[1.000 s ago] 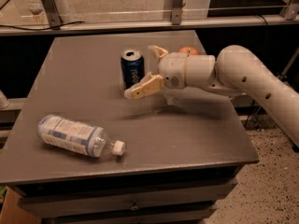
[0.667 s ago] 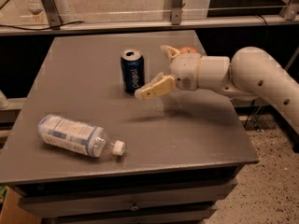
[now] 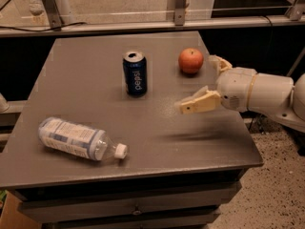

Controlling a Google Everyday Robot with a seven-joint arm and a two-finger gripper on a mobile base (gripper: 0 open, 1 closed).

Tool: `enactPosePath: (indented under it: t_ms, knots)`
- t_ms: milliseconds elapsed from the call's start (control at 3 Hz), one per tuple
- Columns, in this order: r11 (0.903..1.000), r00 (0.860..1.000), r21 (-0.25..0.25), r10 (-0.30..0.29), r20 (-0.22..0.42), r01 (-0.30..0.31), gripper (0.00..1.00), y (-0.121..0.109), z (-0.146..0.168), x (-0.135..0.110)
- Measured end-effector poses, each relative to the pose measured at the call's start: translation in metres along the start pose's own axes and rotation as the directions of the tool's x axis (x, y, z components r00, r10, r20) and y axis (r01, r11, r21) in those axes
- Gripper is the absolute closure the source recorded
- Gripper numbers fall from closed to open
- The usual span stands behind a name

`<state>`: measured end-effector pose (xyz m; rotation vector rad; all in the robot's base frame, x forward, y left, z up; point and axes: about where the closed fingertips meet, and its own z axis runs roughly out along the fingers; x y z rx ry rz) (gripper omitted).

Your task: Place pepsi can upright

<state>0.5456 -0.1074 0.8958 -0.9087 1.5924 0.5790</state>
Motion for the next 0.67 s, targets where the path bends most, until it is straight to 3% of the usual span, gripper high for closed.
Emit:
enactPosePath:
  t_ms: [333, 667]
  knots:
    - [0.9914, 0.998, 0.119, 0.059, -0.025, -0.056, 0.0, -0.002, -0.056, 0.022]
    - [0.9867, 0.997, 0.15, 0.069, -0.029, -0.064, 0.0, -0.006, -0.072, 0.028]
